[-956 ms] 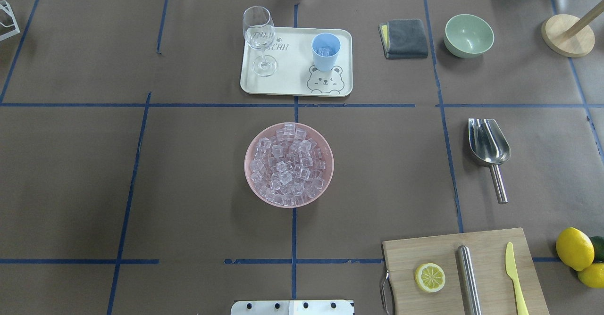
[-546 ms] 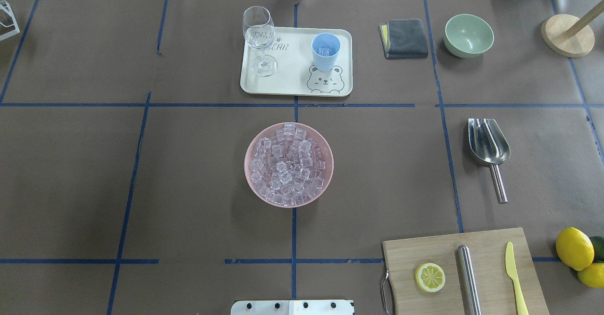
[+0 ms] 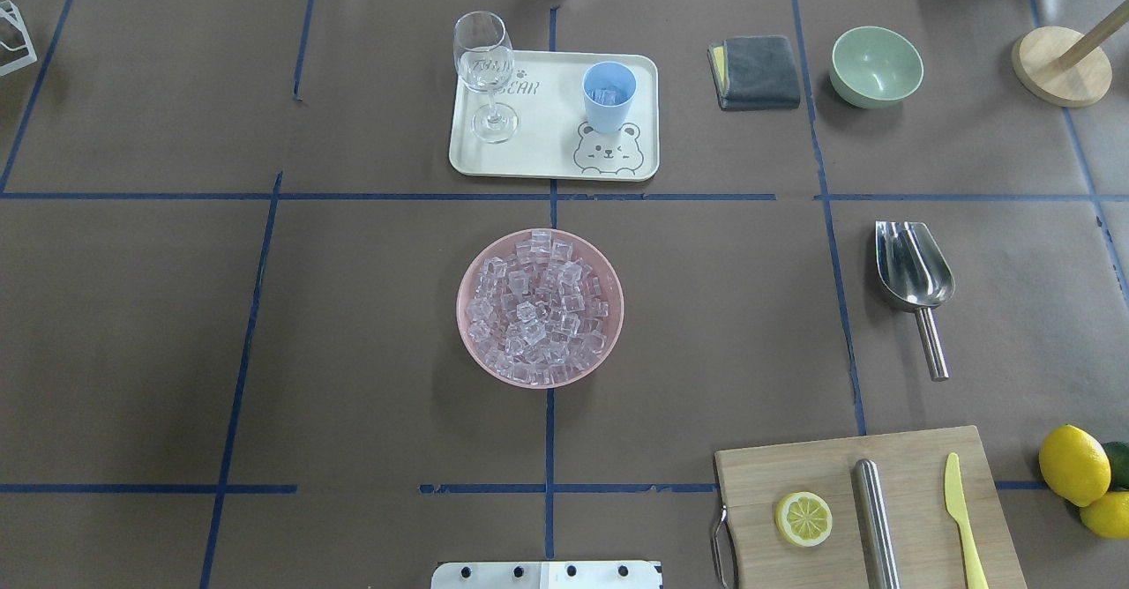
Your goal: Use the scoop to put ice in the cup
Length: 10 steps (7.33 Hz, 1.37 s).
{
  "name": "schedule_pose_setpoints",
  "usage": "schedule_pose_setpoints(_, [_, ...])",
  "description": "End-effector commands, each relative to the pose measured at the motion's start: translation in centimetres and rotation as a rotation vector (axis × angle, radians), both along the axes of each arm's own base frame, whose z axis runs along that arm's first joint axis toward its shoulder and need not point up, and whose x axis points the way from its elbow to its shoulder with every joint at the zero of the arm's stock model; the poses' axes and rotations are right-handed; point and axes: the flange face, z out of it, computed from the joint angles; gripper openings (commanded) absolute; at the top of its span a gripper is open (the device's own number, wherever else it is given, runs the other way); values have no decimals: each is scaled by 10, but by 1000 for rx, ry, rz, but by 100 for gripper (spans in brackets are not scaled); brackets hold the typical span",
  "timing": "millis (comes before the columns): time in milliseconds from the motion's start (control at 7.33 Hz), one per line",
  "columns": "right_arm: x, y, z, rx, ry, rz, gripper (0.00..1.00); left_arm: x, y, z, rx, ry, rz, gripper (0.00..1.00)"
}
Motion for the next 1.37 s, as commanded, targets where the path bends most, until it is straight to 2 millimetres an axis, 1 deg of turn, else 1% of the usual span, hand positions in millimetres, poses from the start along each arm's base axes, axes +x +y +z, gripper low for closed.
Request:
schedule_pose_setpoints(0, [1, 1, 1, 0, 4, 1, 100, -2, 1, 0, -11, 0, -5, 100])
schedule_pose_setpoints(137, [0, 1, 2, -7, 3, 5, 100, -3, 7, 8, -29, 1, -8, 100])
schedule_pose_setpoints(273, [0, 1, 5, -15, 3, 5, 100, -1, 11, 10, -53, 34, -21, 100])
schedule_pose_setpoints(410, [1, 6, 11, -24, 3, 6, 100, 1, 18, 13, -97, 67, -51, 100])
schedule_pose_setpoints(819, [1, 6, 11, -25, 2, 7, 100, -1, 21, 18, -111, 62, -60, 100])
schedule_pose_setpoints(956, [0, 6, 10, -24, -2, 6, 100, -11, 21, 15, -106, 64, -80, 100])
schedule_pose_setpoints(1229, [0, 7, 11, -27, -1, 6, 100, -13, 20, 14, -160, 56, -80, 100])
